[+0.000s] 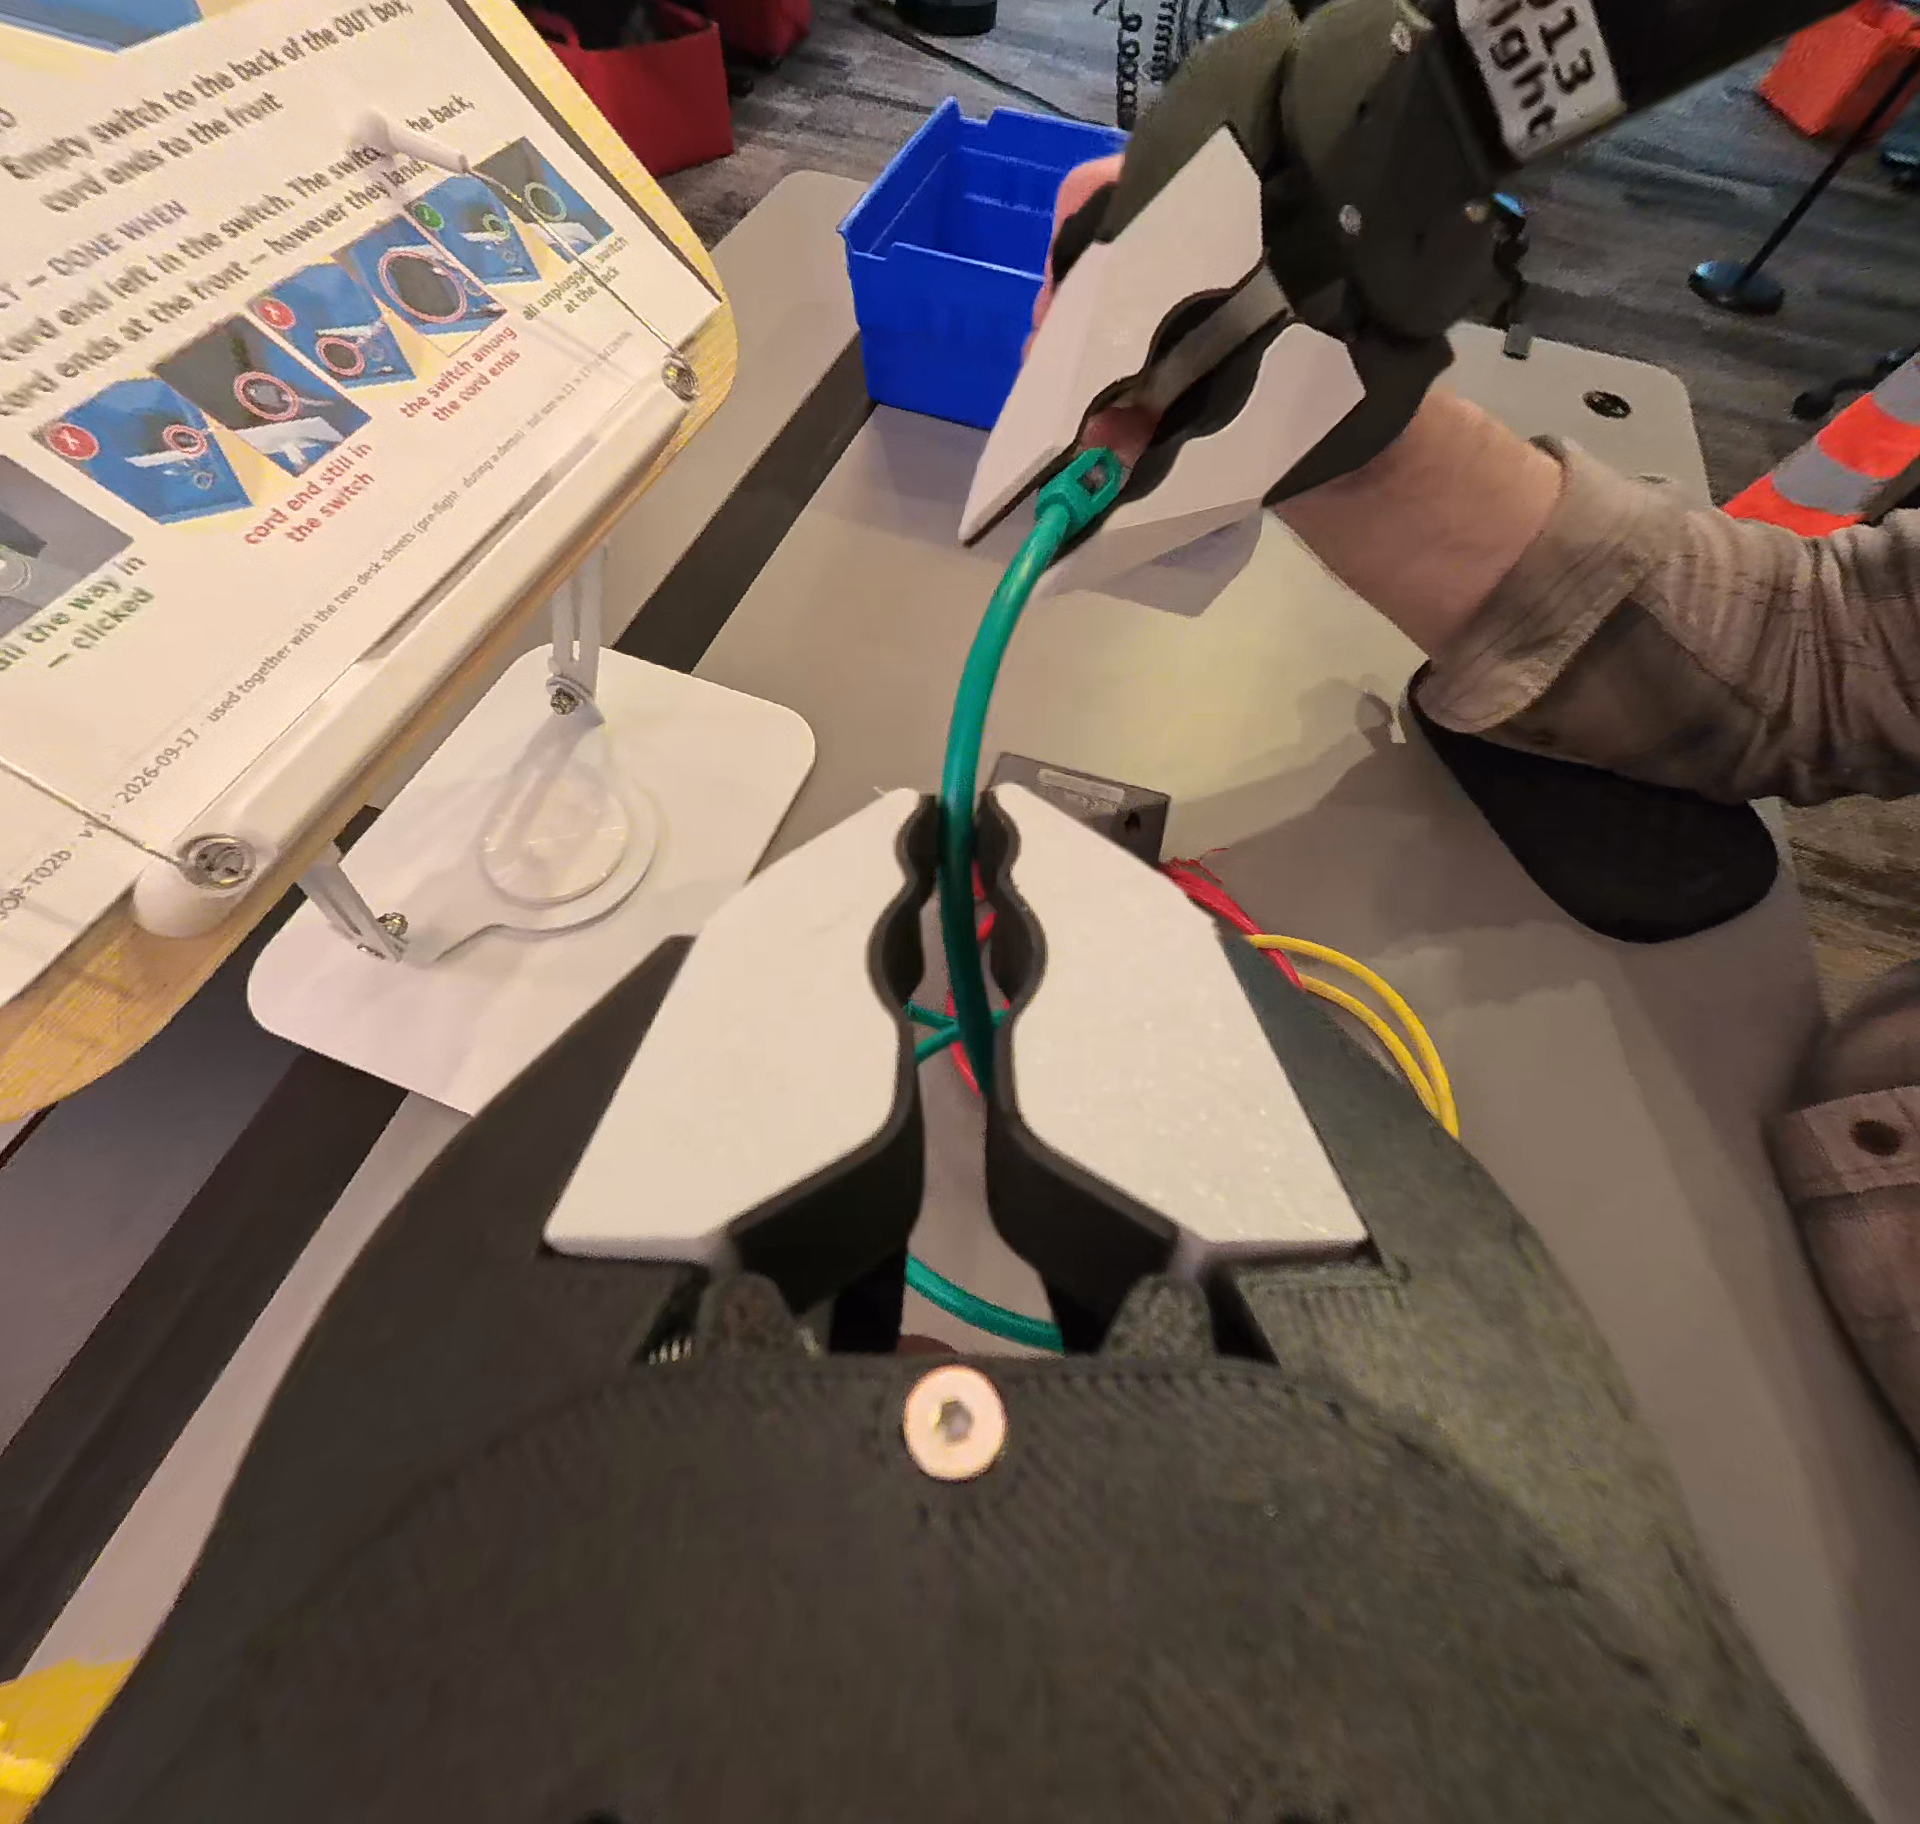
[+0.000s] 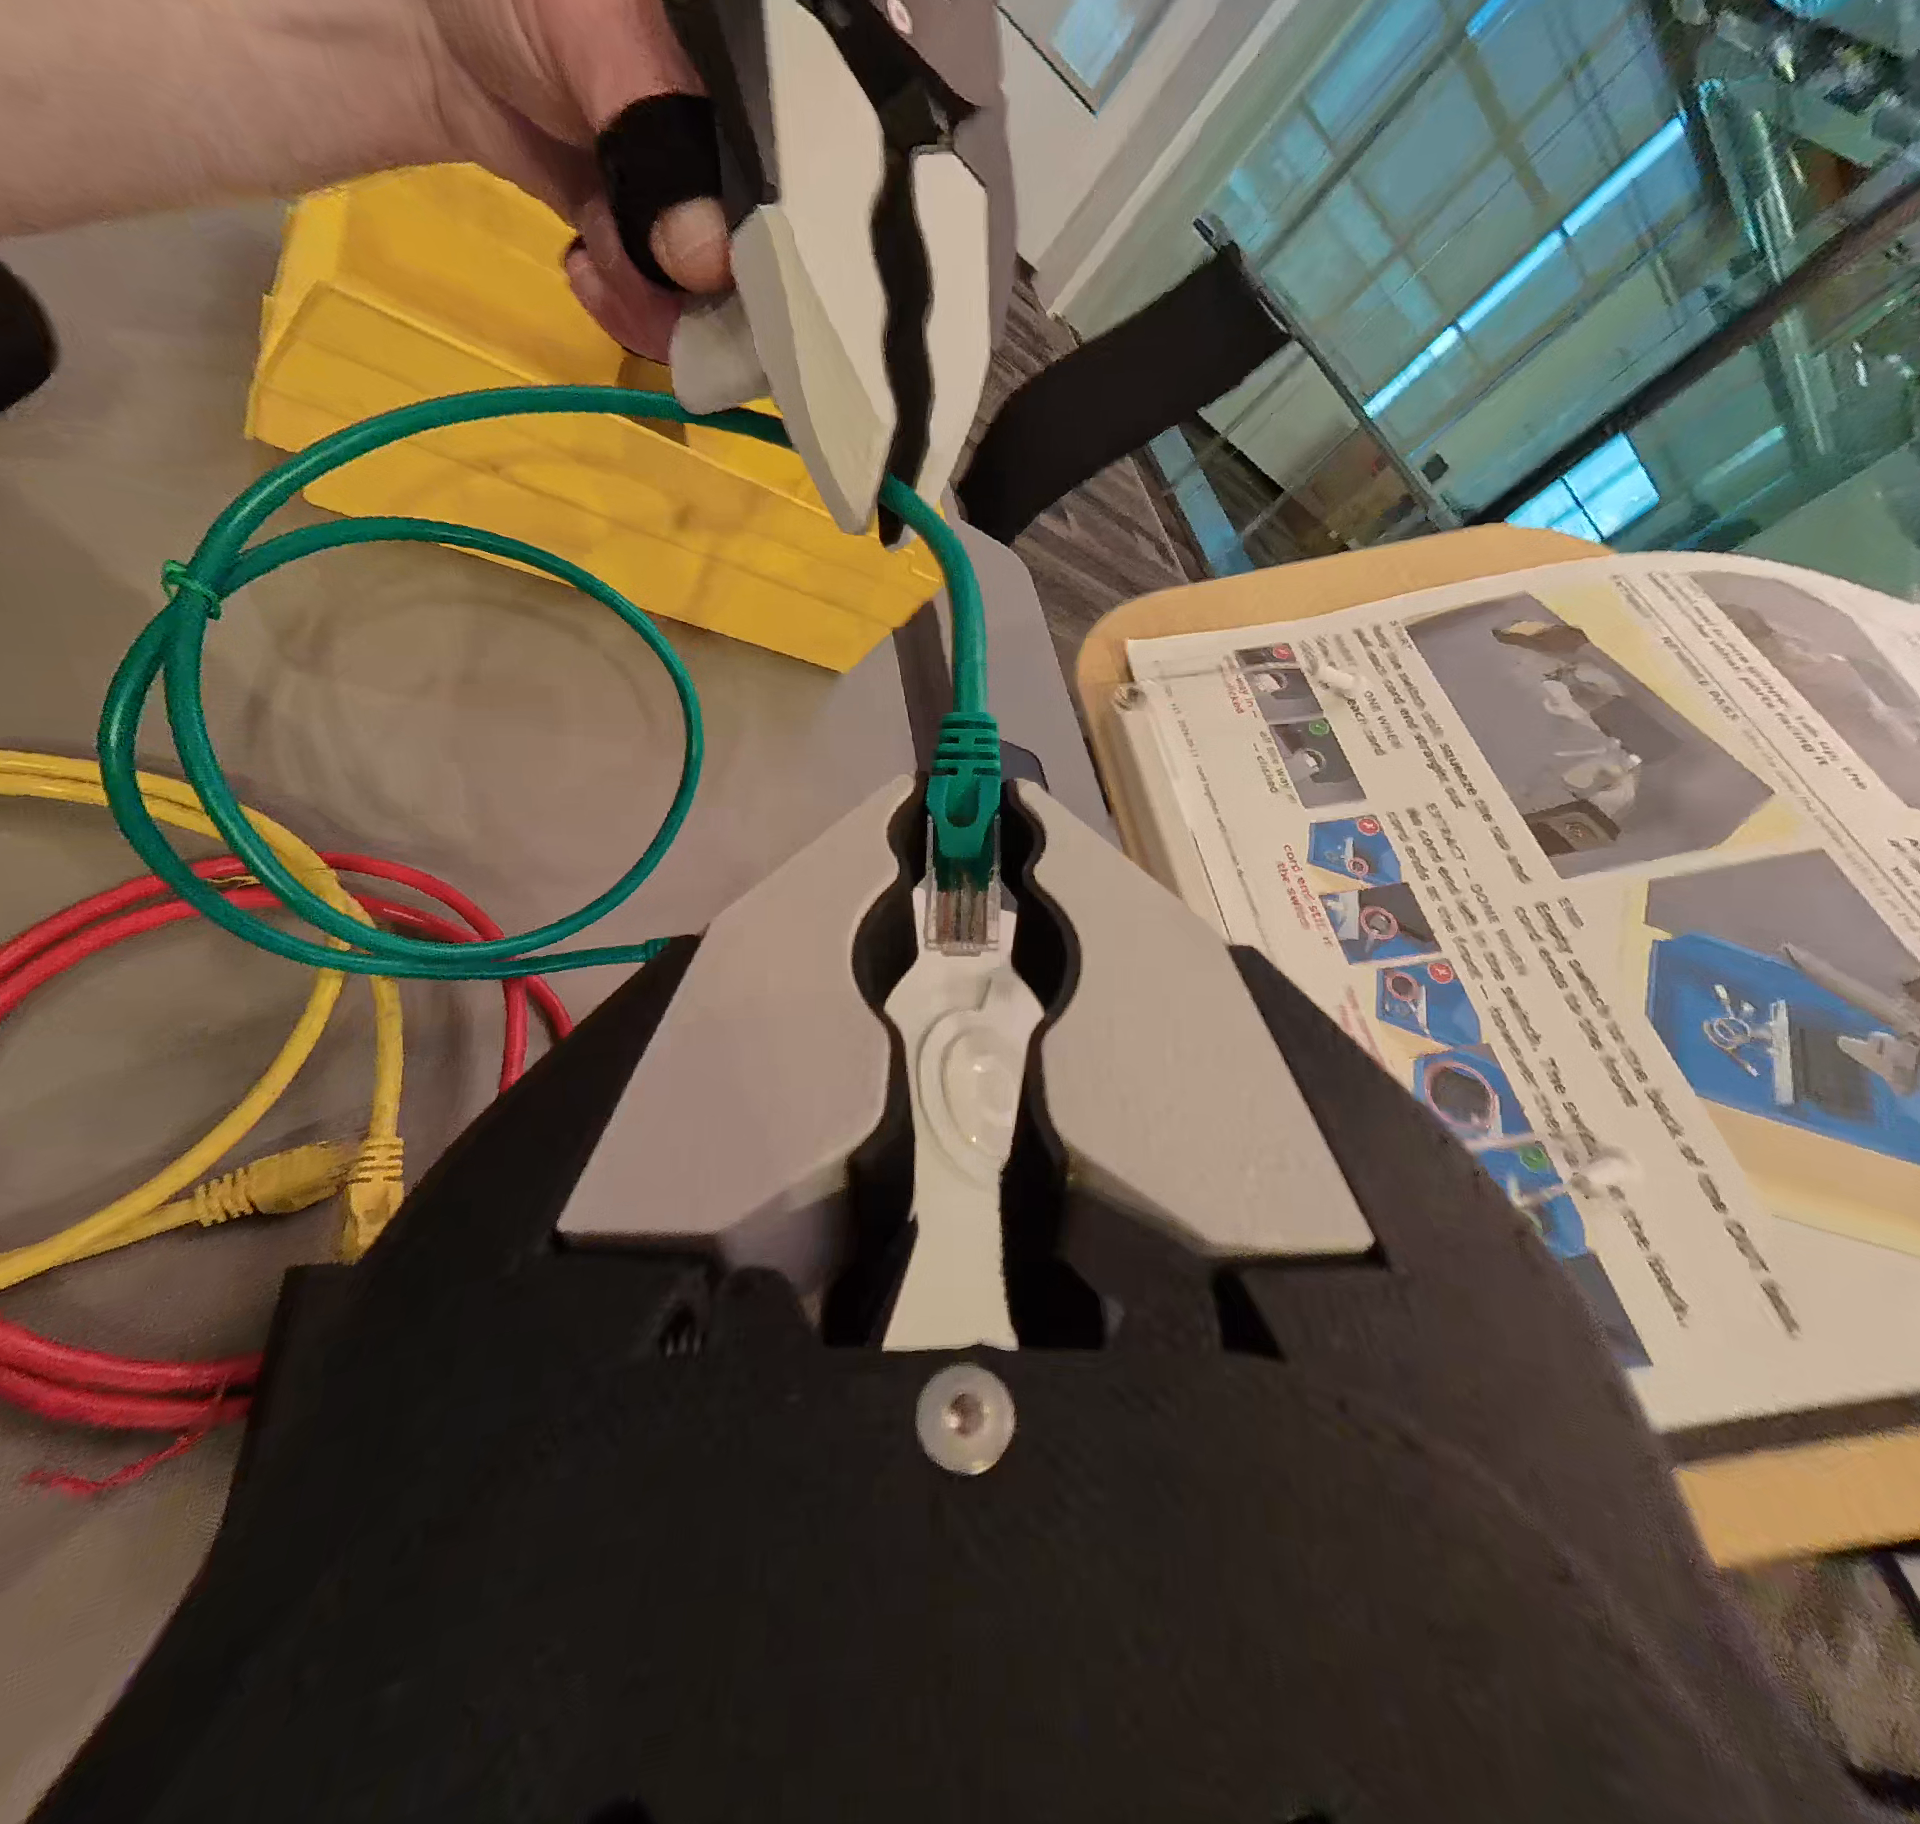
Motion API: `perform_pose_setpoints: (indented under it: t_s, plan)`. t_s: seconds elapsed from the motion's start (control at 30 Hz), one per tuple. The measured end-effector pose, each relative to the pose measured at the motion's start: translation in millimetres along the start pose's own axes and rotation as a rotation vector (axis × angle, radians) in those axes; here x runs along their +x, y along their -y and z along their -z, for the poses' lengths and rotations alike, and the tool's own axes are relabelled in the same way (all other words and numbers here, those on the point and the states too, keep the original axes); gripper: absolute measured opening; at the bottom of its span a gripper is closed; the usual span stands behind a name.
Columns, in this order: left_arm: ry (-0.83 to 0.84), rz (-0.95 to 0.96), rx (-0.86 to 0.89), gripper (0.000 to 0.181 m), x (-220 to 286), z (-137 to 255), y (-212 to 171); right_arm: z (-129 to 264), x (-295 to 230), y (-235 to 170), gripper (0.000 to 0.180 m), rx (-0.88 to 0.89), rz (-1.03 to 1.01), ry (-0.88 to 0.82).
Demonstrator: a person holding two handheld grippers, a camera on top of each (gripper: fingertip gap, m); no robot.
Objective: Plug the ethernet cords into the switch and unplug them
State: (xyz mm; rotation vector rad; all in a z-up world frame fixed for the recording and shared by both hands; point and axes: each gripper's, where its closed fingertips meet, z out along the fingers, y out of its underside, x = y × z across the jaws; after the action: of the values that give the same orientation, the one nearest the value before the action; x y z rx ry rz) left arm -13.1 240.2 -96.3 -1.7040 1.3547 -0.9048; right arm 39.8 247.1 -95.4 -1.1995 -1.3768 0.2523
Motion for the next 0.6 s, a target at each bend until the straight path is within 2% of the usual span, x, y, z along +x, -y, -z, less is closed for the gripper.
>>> perform_pose_setpoints:
  t_s: [0.1,0.2,0.37,0.5,0.6]
  plan:
    - [0.070,0.026,0.025,0.039,-9,3,7,4,13,-3,0.009,-0.022,-0.026,-0.068]
    - [0.158,0.042,-0.003,0.058,-19,11,5,11,31,-6,0.009,-0.042,-0.051,-0.161]
    - [0.164,0.130,-0.130,0.089,-22,2,-20,31,61,-7,0.009,-0.042,-0.104,-0.334]
    - [0.129,0.232,-0.175,0.091,-31,-16,-41,41,71,-6,0.009,-0.048,-0.106,-0.400]
    - [0.028,0.290,-0.217,0.084,-22,-42,-56,46,76,-5,0.010,-0.046,-0.108,-0.434]
